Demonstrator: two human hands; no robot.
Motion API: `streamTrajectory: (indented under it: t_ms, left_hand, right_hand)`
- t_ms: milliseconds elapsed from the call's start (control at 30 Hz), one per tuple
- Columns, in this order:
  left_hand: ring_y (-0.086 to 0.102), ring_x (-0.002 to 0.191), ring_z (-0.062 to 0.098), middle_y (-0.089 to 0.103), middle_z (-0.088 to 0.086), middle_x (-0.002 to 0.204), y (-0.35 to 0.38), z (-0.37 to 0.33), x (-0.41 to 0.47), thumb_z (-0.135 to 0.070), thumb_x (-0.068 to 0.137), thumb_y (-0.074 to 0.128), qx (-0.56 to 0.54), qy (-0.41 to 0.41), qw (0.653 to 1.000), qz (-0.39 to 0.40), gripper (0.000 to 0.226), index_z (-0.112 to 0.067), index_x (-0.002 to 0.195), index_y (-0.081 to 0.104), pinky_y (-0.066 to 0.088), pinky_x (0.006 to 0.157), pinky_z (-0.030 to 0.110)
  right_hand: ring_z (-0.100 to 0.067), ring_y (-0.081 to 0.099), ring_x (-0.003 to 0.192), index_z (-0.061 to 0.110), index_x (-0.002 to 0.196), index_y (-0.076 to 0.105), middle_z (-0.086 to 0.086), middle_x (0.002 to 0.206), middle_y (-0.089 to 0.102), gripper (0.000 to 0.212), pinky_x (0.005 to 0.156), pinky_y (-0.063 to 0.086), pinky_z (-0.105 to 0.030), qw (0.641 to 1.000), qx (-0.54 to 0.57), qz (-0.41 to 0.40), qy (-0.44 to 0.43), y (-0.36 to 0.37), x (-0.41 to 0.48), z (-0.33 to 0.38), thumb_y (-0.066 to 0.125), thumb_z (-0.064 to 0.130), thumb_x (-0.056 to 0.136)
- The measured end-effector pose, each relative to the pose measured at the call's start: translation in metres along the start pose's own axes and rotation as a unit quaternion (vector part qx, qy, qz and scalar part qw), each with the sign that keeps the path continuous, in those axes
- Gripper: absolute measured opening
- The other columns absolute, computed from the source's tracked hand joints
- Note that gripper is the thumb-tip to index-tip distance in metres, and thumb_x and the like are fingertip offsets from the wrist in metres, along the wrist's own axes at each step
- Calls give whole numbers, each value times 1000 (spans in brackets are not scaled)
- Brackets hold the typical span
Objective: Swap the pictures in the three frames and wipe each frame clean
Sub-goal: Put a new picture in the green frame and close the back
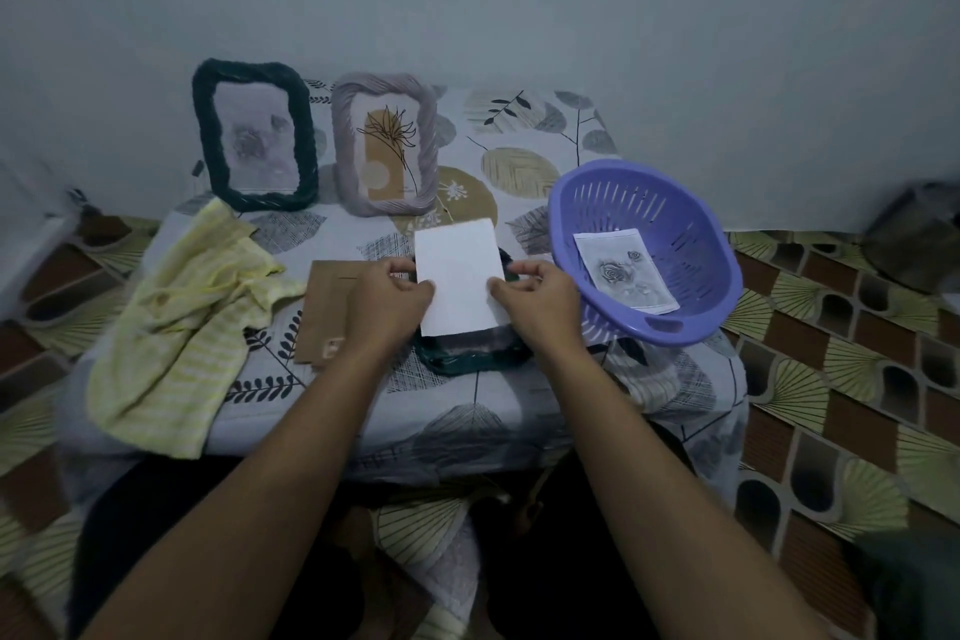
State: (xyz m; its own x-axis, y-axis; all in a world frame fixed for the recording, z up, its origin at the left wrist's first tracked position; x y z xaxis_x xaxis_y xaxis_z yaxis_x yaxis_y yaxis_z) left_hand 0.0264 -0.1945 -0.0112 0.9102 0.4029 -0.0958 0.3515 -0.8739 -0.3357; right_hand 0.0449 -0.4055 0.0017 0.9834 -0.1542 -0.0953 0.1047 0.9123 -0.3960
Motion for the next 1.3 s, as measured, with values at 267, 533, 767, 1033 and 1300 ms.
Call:
streamTrajectory:
  t_ms: [267,533,767,1033,1300]
  left_hand:
    - [62,68,14,62,-7,68,10,8,0,-25,83,79,154,99,983,-13,22,-14,99,68,41,59,24]
    - [63,82,23,61,-9,72,15,6,-5,-40,82,76,232,147,961,-19,24,-23,97,69,55,71,39]
    - [63,87,27,70,4,84,19,3,-7,-36,86,72,245,169,954,-18,32,-14,109,73,55,73,41]
    - [64,84,26,69,3,82,18,2,-6,-34,87,72,241,172,955,-13,32,-13,111,73,54,72,38]
    - [63,86,27,68,5,82,17,1,-5,-38,89,68,220,168,961,-15,36,-12,115,70,53,71,38]
  right_hand:
    - [-21,66,94,29,100,61,5,94,70,22,83,56,-39,982,-186,15,-1,3,1,-15,71,40,85]
    - [-23,63,102,24,114,59,1,104,68,32,81,51,-36,969,-247,12,-13,2,2,-25,70,41,88]
    - [-28,56,118,24,131,55,-5,128,58,46,93,51,-42,959,-283,12,-29,3,2,-24,64,44,91]
    - [-29,56,117,24,132,56,-6,128,58,45,89,48,-39,959,-280,11,-32,3,1,-23,62,44,93]
    - [-26,58,113,21,128,58,-4,124,59,41,87,49,-37,964,-263,10,-33,3,0,-20,59,45,94]
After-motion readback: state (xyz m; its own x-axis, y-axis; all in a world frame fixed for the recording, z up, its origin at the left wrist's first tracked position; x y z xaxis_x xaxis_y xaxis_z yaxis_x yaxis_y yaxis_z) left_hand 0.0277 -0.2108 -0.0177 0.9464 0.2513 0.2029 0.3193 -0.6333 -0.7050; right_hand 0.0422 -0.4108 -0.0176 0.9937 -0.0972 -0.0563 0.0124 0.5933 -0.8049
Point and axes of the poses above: each hand's wrist, its own x-axis towards the middle knuckle, its own y-axis out of the palm, z = x × y, the point moved 8 cm from there along x, towards the middle knuckle
